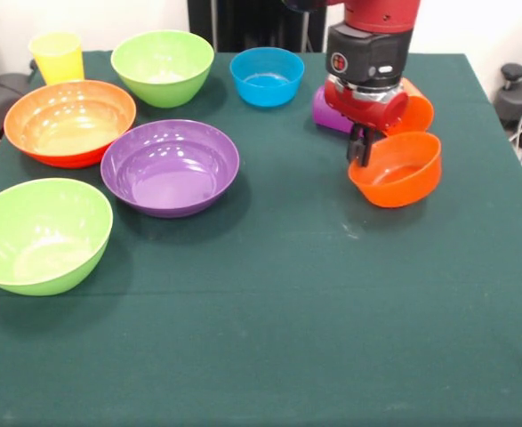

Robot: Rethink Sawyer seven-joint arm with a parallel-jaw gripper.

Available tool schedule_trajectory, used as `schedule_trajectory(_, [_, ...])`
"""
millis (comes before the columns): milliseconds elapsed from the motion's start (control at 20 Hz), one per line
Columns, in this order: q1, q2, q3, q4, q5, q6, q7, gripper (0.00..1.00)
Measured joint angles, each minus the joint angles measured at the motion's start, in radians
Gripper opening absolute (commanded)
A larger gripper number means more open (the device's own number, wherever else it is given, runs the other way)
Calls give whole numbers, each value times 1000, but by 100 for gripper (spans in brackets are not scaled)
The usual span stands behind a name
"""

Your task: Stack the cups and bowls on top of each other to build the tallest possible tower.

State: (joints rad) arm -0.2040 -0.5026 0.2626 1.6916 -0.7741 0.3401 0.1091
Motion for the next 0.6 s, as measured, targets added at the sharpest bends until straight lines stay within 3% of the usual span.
schedule_trajectory(600, [-1, -22, -49, 39, 0, 0, 0, 0])
